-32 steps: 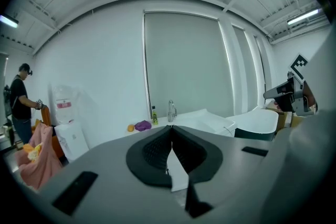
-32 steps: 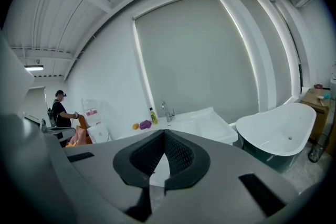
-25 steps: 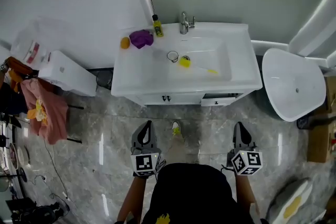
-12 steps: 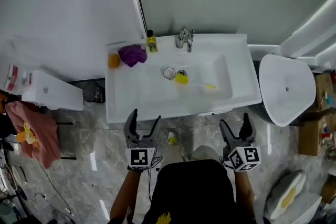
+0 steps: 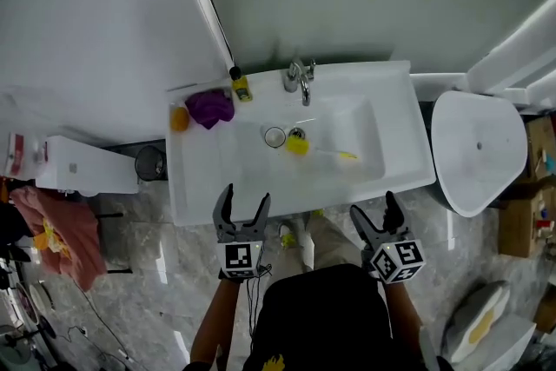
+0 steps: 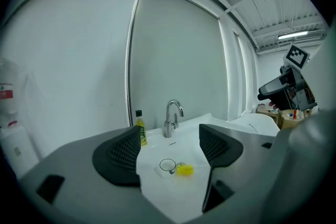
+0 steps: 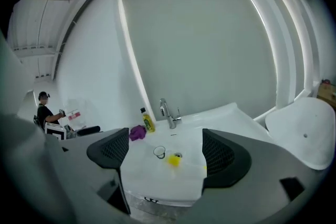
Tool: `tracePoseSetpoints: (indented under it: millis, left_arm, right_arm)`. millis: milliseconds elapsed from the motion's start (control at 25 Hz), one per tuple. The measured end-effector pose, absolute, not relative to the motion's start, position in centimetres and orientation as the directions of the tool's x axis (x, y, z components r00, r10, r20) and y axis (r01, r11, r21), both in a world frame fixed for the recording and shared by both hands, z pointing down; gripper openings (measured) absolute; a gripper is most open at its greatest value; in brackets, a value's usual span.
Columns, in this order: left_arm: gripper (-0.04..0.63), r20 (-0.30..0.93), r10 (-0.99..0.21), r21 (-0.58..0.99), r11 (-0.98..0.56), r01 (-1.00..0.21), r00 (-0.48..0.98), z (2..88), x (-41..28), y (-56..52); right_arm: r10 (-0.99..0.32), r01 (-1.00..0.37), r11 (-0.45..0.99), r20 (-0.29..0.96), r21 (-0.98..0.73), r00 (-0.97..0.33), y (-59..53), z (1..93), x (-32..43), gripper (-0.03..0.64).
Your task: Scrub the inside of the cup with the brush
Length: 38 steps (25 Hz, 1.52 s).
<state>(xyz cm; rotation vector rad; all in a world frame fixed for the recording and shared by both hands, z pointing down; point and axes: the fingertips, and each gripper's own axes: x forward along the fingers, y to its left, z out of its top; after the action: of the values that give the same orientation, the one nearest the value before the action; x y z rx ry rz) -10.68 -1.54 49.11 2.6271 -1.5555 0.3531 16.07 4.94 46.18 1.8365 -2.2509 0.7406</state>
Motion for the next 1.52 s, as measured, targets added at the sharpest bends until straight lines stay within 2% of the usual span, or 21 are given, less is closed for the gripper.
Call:
tracePoseSetpoints:
  millis: [200, 320, 560, 720, 920, 1040, 1160, 1360, 1400, 1520]
  left_arm:
    - [0.356, 0.336, -0.881, -0.075, -0.377, -0.923, 0.333, 53.5, -10.6, -5.1]
    - [0.357, 0.399, -0.862, -0.075, -0.371, -0.926, 0.313, 56.5, -9.4, -6.6]
    - [0.357, 0.495, -0.806, -0.069, -0.409, -0.91, 0.325, 65.6, -6.9, -12.1]
    - [0.357, 0.56, -0.757, -0.049, -0.437, -0.898, 0.337, 72.8, -6.1, -15.0]
    - [0.372, 0.625, -0.663, 0.061, -0.485, -0.873, 0.412, 79.6, -3.9, -17.6]
    - [0.374, 0.606, -0.668, 0.063, -0.501, -0.863, 0.431, 81.4, -2.8, -19.6]
    - [0.376, 0.589, -0.669, 0.06, -0.523, -0.85, 0.453, 82.8, -1.7, -20.7]
    - [0.396, 0.551, -0.697, 0.06, -0.516, -0.854, 0.46, 84.0, -1.0, -22.1]
    - [0.399, 0.546, -0.699, 0.061, -0.517, -0.854, 0.462, 84.2, -0.9, -22.3]
    - [0.402, 0.536, -0.706, 0.059, -0.517, -0.854, 0.464, 84.5, -0.5, -23.2]
  right_arm:
    - [-0.822, -0.893, 0.18, 0.436, -0.413, -0.368, 0.2, 49.4, 15.8, 0.448]
    - [-0.763, -0.857, 0.21, 0.469, -0.471, -0.445, -2.0, 52.3, 15.5, 0.448]
    - [-0.679, -0.778, 0.117, 0.522, -0.617, -0.516, -7.9, 61.2, 14.3, 0.448]
    - [-0.642, -0.757, -0.072, 0.611, -0.649, -0.463, -10.9, 69.1, 14.7, 0.448]
    - [-0.635, -0.567, -0.43, 0.682, -0.702, -0.363, -13.0, 77.8, 16.4, 0.448]
    - [-0.617, -0.445, -0.583, 0.727, -0.68, -0.302, -13.4, 81.7, 18.0, 0.448]
    - [-0.595, -0.341, -0.681, 0.762, -0.647, -0.257, -13.3, 84.8, 19.2, 0.448]
    - [-0.547, -0.309, -0.748, 0.809, -0.588, -0.214, -13.2, 88.1, 20.6, 0.441]
    - [-0.523, -0.306, -0.77, 0.829, -0.56, -0.2, -12.9, 88.6, 20.9, 0.415]
    - [-0.45, -0.31, -0.82, 0.877, -0.481, -0.169, -11.7, 89.6, 21.3, 0.238]
